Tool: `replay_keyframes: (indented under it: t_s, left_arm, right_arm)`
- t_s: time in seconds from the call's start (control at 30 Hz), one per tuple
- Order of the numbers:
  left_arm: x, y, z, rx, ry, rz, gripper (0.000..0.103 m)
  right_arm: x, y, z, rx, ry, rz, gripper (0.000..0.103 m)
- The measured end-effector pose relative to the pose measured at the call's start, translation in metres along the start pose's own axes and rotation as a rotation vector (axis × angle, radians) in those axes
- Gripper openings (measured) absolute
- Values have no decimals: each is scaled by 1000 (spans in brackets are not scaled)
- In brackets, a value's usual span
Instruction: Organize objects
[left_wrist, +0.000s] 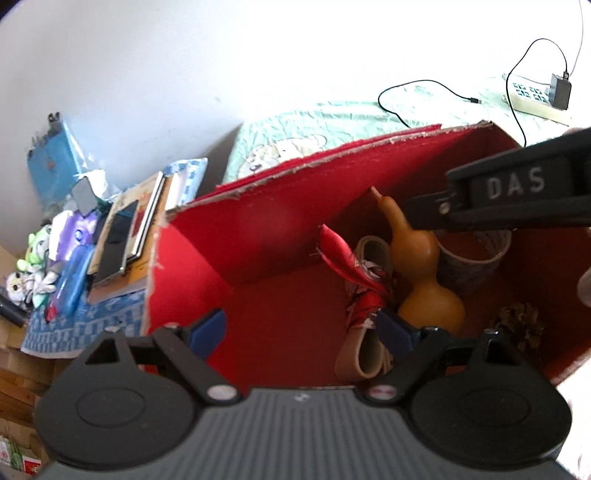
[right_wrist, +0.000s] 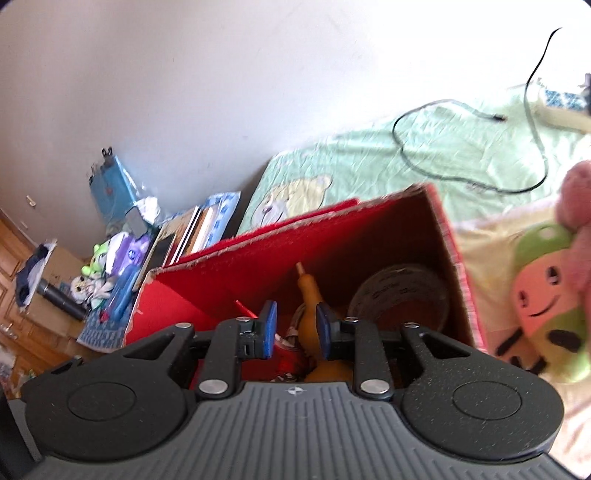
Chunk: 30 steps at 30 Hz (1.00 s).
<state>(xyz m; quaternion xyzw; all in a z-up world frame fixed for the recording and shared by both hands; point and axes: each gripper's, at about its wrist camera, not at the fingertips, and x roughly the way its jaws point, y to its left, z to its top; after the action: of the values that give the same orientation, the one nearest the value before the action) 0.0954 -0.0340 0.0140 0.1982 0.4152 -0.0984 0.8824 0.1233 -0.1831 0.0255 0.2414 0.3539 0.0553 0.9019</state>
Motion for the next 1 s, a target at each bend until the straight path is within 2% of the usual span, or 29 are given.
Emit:
replay_keyframes:
  t_s: [0.07, 0.1, 0.13, 0.2, 0.23, 0.3, 0.43, 0.57, 0.67, 0.8, 1.0]
  left_arm:
    - [-7, 0, -2, -13, -4, 4, 89]
    - [-28, 3, 4, -23, -5, 3, 89]
    - [-34, 5, 5, -33, -6, 3, 89]
    - [-24, 18, -2, -54, -10, 8, 89]
    - [-41, 20, -3, -64, -16, 13, 89]
    - [-42, 23, -8, -77, -23, 28, 89]
    - [-56, 27, -14, -102, -35, 66, 89]
    - [-69, 31, -20, -135, -27, 89, 90]
    - [-76, 32, -27, -156, -20, 104, 90]
    - [-83, 32, -36, -174, -8, 128, 90]
    - [-88, 35, -49, -205, 13, 156, 90]
  right_arm:
    - [-10, -1, -2, -5, -27, -3, 33]
    - [-15, -1, -2, -5, -39, -1, 34]
    - [-20, -2, -3, -6, -48, 2, 35]
    - [-28, -2, -4, -14, -60, 10, 37]
    - [-32, -1, -4, -19, -66, 15, 38]
    - [-40, 0, -6, -25, -75, 29, 44]
    - [-54, 1, -11, -36, -86, 51, 44]
    - [-67, 1, -19, -38, -77, 80, 45]
    - [-77, 3, -24, -43, -78, 106, 53]
    - [-85, 8, -30, -83, -79, 121, 53]
    - [-91, 10, -40, -84, -21, 198, 53]
